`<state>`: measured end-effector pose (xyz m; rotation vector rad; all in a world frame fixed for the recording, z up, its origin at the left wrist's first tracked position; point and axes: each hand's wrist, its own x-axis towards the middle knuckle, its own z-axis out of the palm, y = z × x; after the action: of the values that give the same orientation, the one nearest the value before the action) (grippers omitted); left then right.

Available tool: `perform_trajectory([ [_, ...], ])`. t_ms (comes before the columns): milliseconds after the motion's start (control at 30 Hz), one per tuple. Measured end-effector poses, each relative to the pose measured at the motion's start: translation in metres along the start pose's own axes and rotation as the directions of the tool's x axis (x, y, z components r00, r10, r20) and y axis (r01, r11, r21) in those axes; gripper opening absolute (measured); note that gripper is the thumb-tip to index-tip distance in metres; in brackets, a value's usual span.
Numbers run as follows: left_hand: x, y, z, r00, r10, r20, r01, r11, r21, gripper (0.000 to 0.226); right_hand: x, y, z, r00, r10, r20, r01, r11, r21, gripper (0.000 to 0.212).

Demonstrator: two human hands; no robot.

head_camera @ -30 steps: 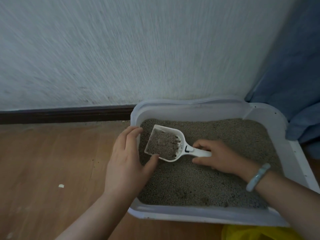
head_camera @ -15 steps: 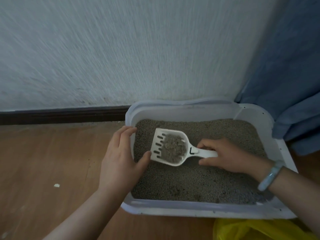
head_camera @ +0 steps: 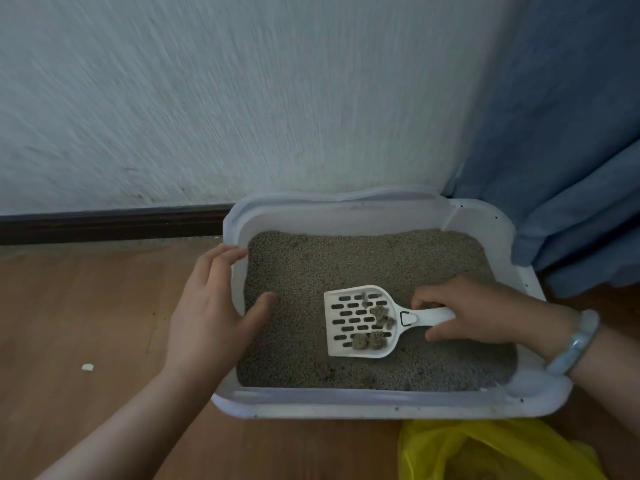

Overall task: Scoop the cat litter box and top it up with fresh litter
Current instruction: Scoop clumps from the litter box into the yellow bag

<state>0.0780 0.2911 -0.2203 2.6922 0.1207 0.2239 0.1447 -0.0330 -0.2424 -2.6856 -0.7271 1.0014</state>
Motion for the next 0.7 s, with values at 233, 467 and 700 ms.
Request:
perform_trajectory([
  [233, 0.0, 0.001, 0.0, 1.0, -0.014, 0.0, 0.014, 1.0, 0.01, 0.062, -0.017, 0.004, -0.025, 0.996, 0.055, 0.066, -0.043, 0.986, -0.161, 0.025],
  [467, 0.0, 0.0, 0.001, 1.0, -0.012, -0.006, 0.012, 1.0, 0.016, 0.061, -0.037, 0.008, -0.045, 0.97, 0.156, 0.188, -0.094, 0.949, -0.302, 0.02],
  [700, 0.0, -0.001, 0.003, 1.0, -0.01, -0.01, 0.01, 1.0, 0.002, 0.061, -0.049, 0.013, -0.051, 0.935, 0.251, 0.251, -0.152, 0.922, -0.357, 0.018],
])
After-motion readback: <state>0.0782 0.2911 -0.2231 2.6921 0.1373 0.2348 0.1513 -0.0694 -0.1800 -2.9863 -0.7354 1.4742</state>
